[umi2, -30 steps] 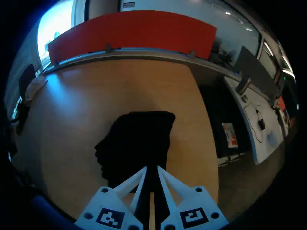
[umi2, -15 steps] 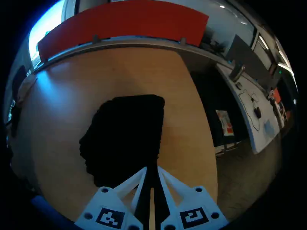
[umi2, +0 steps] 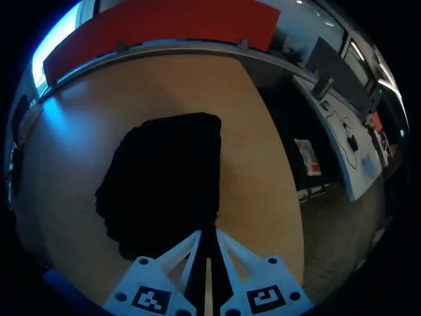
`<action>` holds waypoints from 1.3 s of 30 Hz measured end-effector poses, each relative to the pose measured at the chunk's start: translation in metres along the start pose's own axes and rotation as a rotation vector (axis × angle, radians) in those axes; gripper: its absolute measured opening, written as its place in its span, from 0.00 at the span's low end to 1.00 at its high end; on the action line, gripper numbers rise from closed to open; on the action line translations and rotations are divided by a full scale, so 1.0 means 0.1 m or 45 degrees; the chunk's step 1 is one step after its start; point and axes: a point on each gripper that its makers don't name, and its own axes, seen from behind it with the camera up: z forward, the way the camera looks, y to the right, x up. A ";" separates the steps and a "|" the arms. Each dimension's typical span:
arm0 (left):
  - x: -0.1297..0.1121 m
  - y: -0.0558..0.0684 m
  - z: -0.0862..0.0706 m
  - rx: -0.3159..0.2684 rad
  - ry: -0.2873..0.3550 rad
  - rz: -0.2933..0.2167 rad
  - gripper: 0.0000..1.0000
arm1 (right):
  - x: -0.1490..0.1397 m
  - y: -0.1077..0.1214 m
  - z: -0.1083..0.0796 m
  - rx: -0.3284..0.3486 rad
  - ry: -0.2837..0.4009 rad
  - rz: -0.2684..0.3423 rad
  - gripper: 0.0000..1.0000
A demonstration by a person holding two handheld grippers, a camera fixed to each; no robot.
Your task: Fold towel
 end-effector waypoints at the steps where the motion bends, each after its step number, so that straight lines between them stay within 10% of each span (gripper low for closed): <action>1: 0.00 0.00 0.00 0.000 0.000 0.000 0.93 | -0.01 0.00 0.01 -0.003 -0.004 0.004 0.08; 33: 0.04 -0.02 0.01 -0.005 0.006 0.013 0.93 | -0.04 0.00 0.02 -0.038 0.001 0.036 0.09; 39: 0.05 -0.03 0.01 -0.007 0.008 0.008 0.93 | -0.05 0.03 -0.01 -0.056 0.008 0.043 0.25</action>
